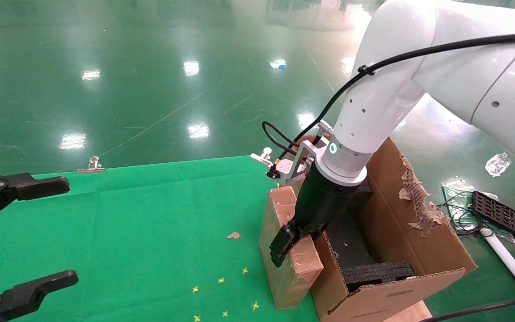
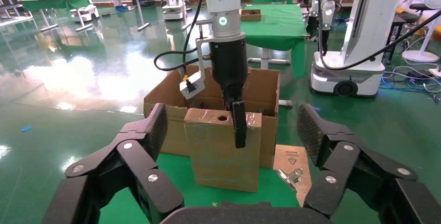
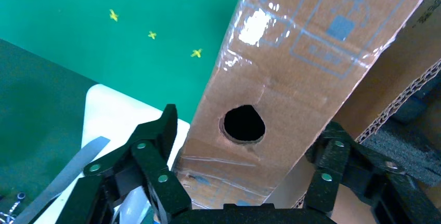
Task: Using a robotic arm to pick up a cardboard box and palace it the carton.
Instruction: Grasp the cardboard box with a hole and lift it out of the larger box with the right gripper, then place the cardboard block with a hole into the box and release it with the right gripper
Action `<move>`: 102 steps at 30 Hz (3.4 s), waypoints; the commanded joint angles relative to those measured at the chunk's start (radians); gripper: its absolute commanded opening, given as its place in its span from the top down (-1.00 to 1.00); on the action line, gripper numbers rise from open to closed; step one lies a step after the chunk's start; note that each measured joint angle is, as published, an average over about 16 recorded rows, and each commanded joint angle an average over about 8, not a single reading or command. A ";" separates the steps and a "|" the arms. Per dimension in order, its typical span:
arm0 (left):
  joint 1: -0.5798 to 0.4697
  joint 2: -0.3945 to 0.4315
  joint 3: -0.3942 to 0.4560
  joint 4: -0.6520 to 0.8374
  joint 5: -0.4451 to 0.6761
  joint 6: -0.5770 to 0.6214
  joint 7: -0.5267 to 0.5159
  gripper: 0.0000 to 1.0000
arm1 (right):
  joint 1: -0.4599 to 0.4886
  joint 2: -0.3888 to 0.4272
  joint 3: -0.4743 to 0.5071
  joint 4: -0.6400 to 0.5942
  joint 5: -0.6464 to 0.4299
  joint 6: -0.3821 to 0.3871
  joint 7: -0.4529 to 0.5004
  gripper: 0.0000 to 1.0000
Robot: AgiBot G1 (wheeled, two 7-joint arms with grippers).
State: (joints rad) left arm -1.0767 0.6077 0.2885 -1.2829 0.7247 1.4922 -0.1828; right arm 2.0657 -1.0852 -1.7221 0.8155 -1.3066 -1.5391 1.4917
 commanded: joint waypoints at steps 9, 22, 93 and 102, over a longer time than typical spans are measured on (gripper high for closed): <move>0.000 0.000 0.001 0.000 0.000 0.000 0.000 1.00 | 0.000 0.010 -0.011 0.036 -0.013 0.018 0.032 1.00; 0.000 -0.001 0.001 0.000 -0.001 -0.001 0.001 1.00 | 0.032 0.055 0.012 0.036 -0.007 0.051 -0.015 1.00; -0.001 -0.002 0.006 0.000 -0.004 -0.003 0.003 -1.00 | -0.275 0.407 -0.035 -0.313 -0.023 0.511 -0.249 1.00; -0.001 -0.003 0.006 0.000 -0.004 -0.003 0.003 -1.00 | -0.319 0.332 -0.009 -0.468 0.038 0.476 -0.318 -0.84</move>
State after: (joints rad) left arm -1.0780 0.6051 0.2949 -1.2829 0.7204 1.4895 -0.1797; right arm 1.7517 -0.7508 -1.7343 0.3533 -1.2764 -1.0607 1.1715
